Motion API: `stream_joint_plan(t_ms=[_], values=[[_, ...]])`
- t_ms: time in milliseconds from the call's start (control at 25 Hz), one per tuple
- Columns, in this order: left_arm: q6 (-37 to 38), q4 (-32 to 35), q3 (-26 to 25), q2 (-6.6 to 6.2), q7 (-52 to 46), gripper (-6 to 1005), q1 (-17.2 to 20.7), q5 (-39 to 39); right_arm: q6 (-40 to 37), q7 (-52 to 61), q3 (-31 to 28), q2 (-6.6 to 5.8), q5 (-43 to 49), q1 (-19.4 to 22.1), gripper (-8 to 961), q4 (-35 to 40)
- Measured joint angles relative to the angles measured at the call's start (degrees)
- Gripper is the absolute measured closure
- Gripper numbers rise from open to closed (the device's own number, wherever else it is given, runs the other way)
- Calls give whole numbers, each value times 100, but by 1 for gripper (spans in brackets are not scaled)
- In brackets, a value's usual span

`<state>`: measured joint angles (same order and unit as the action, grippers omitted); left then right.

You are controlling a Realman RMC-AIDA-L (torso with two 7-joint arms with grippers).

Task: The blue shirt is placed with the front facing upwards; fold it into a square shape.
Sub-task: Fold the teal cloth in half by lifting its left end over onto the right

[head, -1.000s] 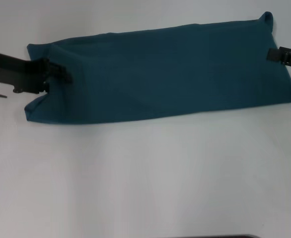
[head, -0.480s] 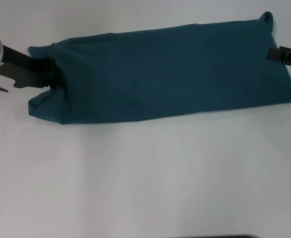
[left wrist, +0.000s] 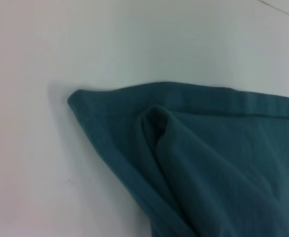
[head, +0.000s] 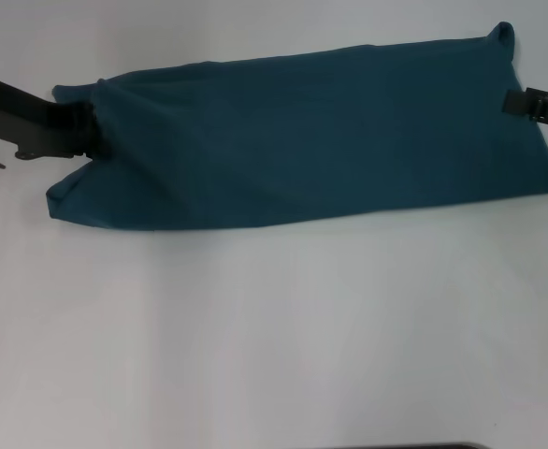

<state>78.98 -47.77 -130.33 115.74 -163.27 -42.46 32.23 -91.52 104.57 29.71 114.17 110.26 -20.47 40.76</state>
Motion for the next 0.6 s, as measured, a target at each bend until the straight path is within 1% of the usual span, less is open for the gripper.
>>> stream_joint_plan(t_ms=[120, 320, 400, 600], values=[[29, -14, -10, -13, -24, 966, 8, -92, 4, 16, 0, 0, 1, 0, 136, 0], [48, -181, -50, -40, -288, 965, 100, -529, 15, 34, -7, 0, -1, 0, 137, 0], [55, -242, -70, -69, -376, 965, 158, -678, 16, 34, -11, 0, 0, 0, 138, 0], [71, -282, -392, -158, -444, 966, 274, -986, 28, 36, -19, 0, -1, 0, 139, -6]])
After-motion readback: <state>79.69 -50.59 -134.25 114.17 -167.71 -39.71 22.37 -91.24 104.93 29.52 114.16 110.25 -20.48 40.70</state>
